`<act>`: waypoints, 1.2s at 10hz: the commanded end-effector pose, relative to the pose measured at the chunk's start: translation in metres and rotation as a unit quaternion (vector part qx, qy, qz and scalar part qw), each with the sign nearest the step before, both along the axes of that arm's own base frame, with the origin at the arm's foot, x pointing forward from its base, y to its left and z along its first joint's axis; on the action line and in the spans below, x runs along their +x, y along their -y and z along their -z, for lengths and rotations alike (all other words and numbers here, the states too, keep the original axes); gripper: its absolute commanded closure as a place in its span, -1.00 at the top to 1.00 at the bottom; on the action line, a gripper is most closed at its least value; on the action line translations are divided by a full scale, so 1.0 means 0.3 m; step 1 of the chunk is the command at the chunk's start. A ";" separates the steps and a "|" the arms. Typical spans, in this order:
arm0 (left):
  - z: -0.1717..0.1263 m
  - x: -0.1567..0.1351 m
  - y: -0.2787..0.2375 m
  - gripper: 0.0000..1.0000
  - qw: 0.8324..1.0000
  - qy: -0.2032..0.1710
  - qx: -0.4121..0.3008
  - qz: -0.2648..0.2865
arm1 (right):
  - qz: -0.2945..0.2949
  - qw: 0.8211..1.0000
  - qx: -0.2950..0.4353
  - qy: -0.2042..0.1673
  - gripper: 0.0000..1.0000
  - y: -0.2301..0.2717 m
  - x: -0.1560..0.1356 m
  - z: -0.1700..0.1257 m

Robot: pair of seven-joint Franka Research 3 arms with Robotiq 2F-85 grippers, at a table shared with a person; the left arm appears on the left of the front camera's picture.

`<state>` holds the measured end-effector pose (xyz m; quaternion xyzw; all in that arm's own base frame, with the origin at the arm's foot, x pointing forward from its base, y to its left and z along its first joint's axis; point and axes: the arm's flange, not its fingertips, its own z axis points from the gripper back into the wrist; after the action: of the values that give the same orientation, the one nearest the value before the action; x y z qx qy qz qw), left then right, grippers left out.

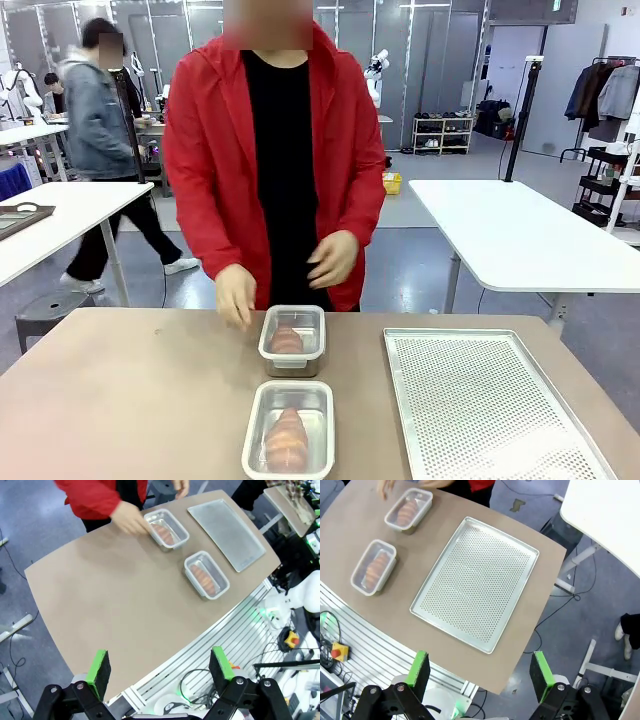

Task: Place the bread into the airtight container.
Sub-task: Pick up a Butter Roll and place it into an empty Airtight Container.

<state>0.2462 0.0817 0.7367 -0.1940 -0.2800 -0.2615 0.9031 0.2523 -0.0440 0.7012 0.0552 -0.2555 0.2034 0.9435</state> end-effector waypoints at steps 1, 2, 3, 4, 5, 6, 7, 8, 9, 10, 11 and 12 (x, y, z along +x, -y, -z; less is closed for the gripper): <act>-0.002 -0.004 0.001 1.00 1.000 0.003 0.000 0.009 | -0.001 1.000 0.000 -0.001 1.00 0.000 0.000 0.001; -0.002 -0.004 0.001 1.00 1.000 0.003 0.000 0.009 | -0.001 1.000 0.000 -0.001 1.00 0.000 0.000 0.001; -0.002 -0.004 0.001 1.00 1.000 0.003 0.000 0.009 | -0.001 1.000 0.000 -0.001 1.00 0.000 0.000 0.001; -0.002 -0.004 0.001 1.00 1.000 0.003 0.000 0.009 | -0.001 1.000 0.000 -0.001 1.00 0.000 0.000 0.001; -0.002 -0.004 0.001 1.00 1.000 0.003 0.000 0.009 | -0.001 1.000 0.000 -0.001 1.00 0.000 0.000 0.001; -0.002 -0.004 0.001 1.00 1.000 0.003 0.000 0.009 | -0.001 1.000 0.000 -0.001 1.00 0.000 0.000 0.001; -0.002 -0.004 0.001 1.00 1.000 0.003 0.000 0.009 | -0.001 1.000 0.000 -0.001 1.00 0.000 0.000 0.001; -0.002 -0.004 0.001 1.00 1.000 0.003 0.000 0.009 | -0.001 1.000 0.000 -0.001 1.00 0.000 0.000 0.001; -0.002 -0.004 0.001 1.00 1.000 0.003 0.000 0.009 | -0.001 1.000 0.000 -0.001 1.00 0.000 0.000 0.001; -0.002 -0.004 0.001 1.00 1.000 0.003 0.000 0.009 | -0.001 1.000 0.000 -0.001 1.00 0.000 0.000 0.001; -0.002 -0.004 0.001 1.00 1.000 0.003 0.000 0.009 | -0.001 1.000 0.000 -0.001 1.00 0.000 0.000 0.001; -0.002 -0.004 0.001 1.00 1.000 0.003 0.000 0.009 | -0.001 1.000 0.000 -0.001 1.00 0.000 0.000 0.001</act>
<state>0.2462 0.0817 0.7367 -0.1940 -0.2800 -0.2615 0.9031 0.2523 -0.0440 0.7012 0.0552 -0.2555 0.2034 0.9435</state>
